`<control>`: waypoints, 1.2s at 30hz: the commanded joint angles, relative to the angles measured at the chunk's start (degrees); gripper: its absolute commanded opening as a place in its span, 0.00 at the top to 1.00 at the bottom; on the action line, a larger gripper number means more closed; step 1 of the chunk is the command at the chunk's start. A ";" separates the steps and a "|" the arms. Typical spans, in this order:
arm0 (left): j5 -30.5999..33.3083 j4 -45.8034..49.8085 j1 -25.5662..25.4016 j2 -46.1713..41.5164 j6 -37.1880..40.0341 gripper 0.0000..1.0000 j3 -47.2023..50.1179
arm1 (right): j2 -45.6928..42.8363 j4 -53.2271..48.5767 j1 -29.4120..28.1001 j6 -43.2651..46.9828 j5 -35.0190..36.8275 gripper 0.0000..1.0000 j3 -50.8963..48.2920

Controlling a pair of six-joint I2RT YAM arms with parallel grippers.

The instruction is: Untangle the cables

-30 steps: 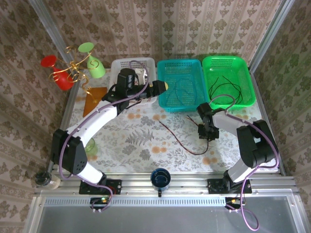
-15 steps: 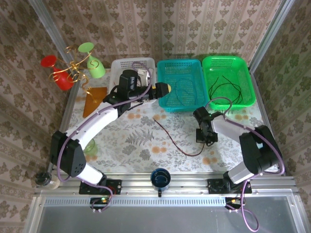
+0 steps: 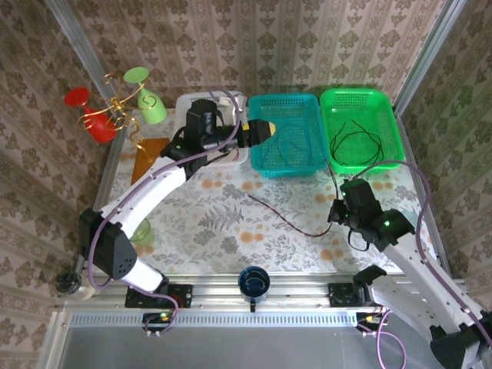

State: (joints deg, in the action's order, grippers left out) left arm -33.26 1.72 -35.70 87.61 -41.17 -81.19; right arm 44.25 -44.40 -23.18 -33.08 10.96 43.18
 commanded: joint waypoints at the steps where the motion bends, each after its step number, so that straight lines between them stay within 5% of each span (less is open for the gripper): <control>1: -3.06 -3.68 0.18 2.10 -2.46 0.24 -3.39 | -2.72 7.36 -0.51 2.48 4.26 1.00 2.21; 13: -8.05 -12.18 1.95 8.86 -11.12 0.29 -11.83 | 1.38 35.61 -2.86 16.41 5.05 1.00 3.84; 33: -10.16 -12.90 -5.24 21.64 -12.41 0.30 -23.08 | 7.31 37.42 -4.04 16.09 -5.28 1.00 5.98; 35: -10.34 -14.14 -5.82 22.27 -12.96 0.45 -23.23 | 8.08 36.63 -4.13 15.99 -5.87 1.00 6.31; 36: -10.51 -14.66 -6.01 22.50 -13.29 0.63 -23.33 | 8.39 36.48 -4.15 15.98 -6.08 1.00 6.31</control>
State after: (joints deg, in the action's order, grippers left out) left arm -42.39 -9.72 -41.30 109.67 -53.52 -102.04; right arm 52.10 -8.80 -26.92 -16.05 7.03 47.72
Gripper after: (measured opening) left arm 0.483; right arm 0.066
